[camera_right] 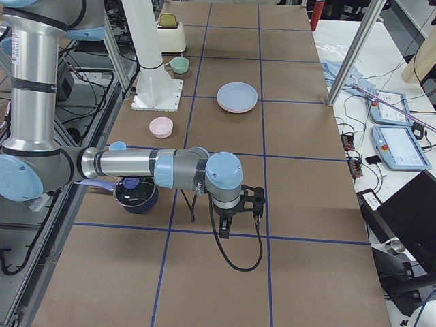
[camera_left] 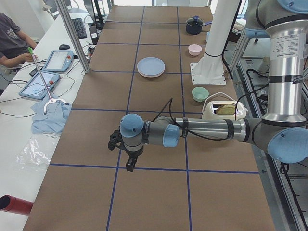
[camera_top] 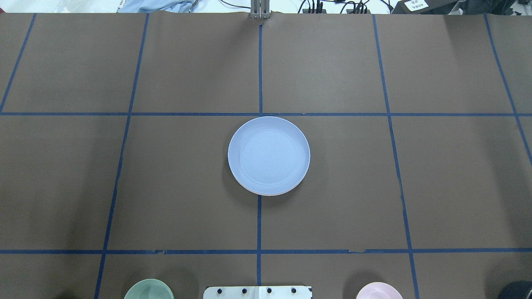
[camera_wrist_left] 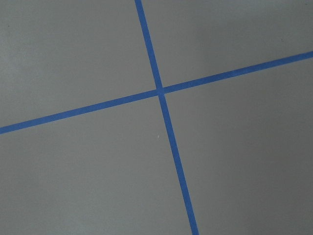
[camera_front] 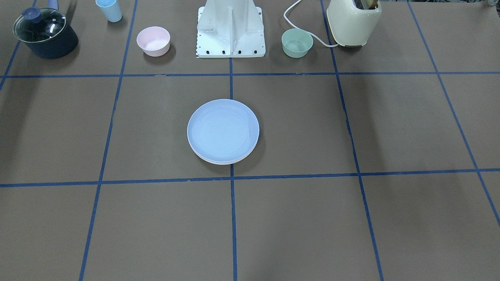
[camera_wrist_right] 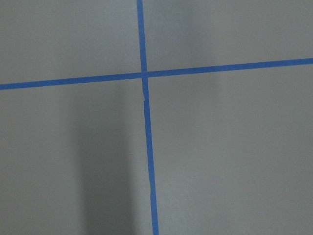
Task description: Stack three plates with pink and blue
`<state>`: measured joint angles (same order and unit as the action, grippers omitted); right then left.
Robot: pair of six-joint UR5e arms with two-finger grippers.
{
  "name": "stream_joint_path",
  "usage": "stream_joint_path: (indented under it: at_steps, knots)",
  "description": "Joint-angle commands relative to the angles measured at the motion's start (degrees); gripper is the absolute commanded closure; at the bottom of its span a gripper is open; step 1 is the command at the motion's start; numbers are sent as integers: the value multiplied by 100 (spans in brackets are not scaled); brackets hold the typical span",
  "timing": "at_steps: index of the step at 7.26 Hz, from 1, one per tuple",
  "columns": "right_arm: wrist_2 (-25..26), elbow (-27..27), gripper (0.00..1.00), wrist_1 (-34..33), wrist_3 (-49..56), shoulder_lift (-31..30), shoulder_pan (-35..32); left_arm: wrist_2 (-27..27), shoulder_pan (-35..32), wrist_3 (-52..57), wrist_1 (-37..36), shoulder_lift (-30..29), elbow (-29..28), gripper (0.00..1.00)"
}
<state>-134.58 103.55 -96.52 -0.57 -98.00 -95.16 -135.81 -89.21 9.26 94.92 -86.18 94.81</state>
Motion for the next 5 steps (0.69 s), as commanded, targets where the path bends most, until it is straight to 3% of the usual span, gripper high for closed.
stream_joint_path:
  at_steps: [1,5]
  knots:
    - [151,7,0,1,-128,27,208,2,0,-3,0,-4,3,0]
    - [125,7,0,1,-180,27,226,-24,-9,-950,-17,5,-6,0]
